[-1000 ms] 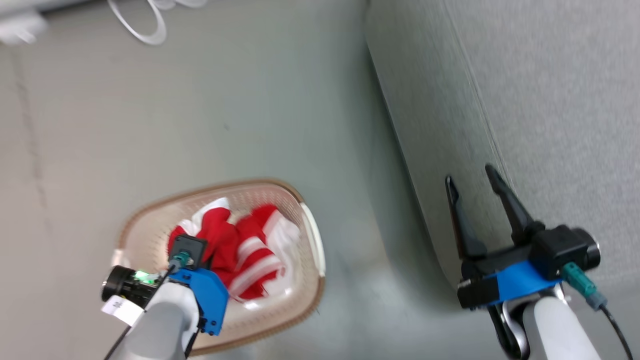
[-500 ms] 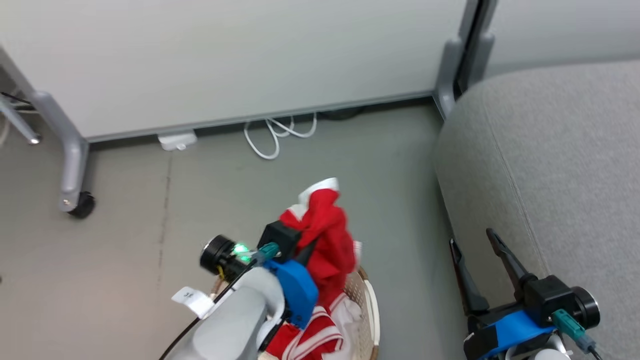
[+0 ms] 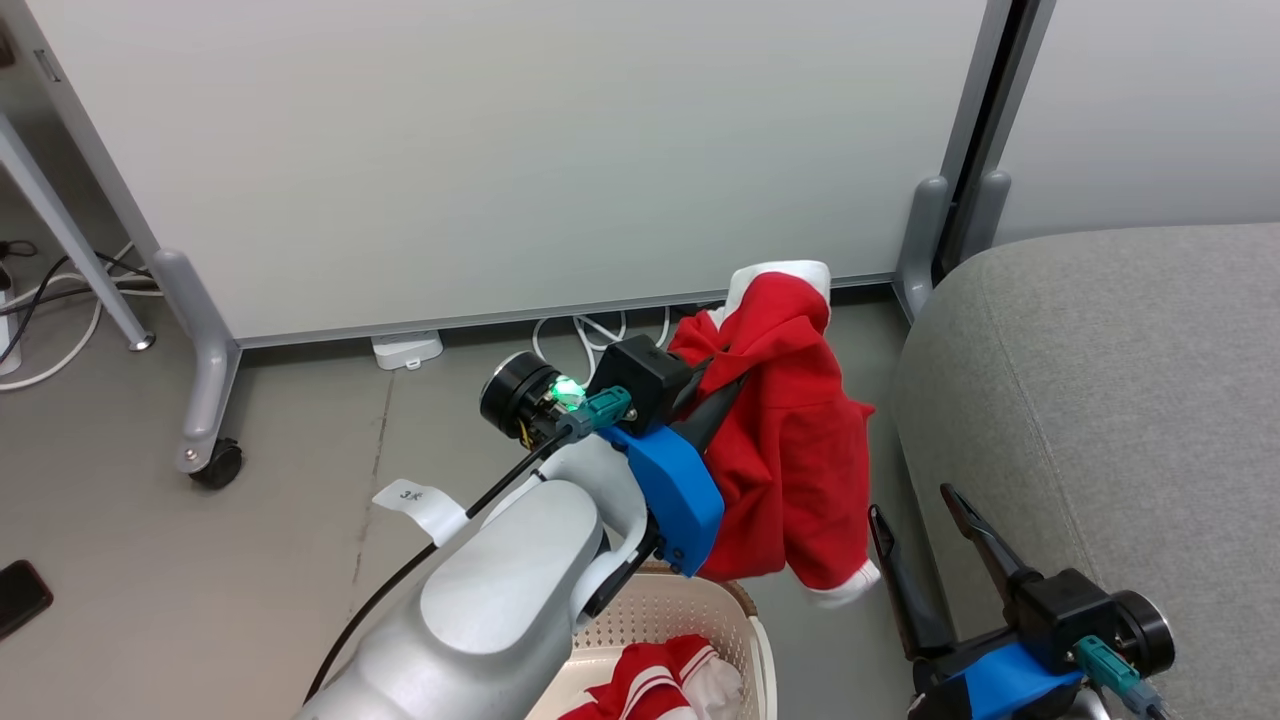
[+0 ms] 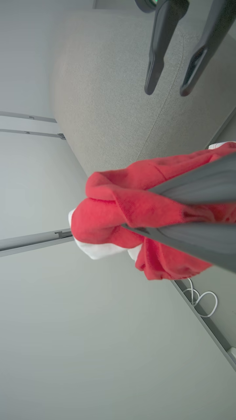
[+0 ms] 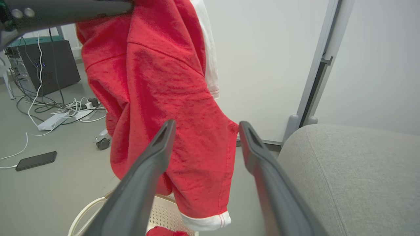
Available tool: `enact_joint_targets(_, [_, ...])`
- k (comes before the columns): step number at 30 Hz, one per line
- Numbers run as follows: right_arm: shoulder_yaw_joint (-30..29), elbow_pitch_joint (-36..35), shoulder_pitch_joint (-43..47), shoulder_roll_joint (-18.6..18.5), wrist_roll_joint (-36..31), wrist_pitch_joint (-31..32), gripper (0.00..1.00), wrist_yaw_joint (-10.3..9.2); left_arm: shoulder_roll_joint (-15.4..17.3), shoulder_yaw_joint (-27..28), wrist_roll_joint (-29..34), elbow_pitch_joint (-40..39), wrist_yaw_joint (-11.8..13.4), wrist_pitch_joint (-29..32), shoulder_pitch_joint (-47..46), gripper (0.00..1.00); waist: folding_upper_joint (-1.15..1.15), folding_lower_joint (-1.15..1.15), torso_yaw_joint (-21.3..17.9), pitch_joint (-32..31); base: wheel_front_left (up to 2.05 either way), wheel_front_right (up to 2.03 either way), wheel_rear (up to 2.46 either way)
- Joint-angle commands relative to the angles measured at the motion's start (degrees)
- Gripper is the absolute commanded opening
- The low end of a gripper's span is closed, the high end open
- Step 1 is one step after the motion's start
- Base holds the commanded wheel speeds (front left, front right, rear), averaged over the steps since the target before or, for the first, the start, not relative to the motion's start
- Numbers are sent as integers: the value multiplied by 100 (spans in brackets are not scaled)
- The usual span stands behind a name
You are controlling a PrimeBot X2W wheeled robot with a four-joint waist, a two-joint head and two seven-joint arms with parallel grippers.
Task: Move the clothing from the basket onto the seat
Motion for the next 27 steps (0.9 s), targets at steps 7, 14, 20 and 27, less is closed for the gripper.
enact_joint_targets(7, [165, -93, 89, -12, 1, 89, 100, 3, 7, -183, -231, 15, 207, -9, -129, 0, 0, 1, -93, -50, 0, 0, 0])
enact_joint_targets(14, [549, 55, -165, -11, 54, 251, 100, 2, 6, -317, -384, 58, 273, -48, -216, 0, 0, 1, -67, 0, 0, 0, 0])
enact_joint_targets(20, [1005, 579, -710, -13, 210, 493, 100, 3, 5, -445, -525, 83, 309, -78, -302, 0, 0, 1, -73, 39, 0, 0, 0])
enact_joint_targets(27, [1420, 1568, -1546, -13, 693, 551, 100, 3, 5, -614, -696, 97, 364, -116, -420, 0, 0, 1, -74, 79, 0, 0, 0])
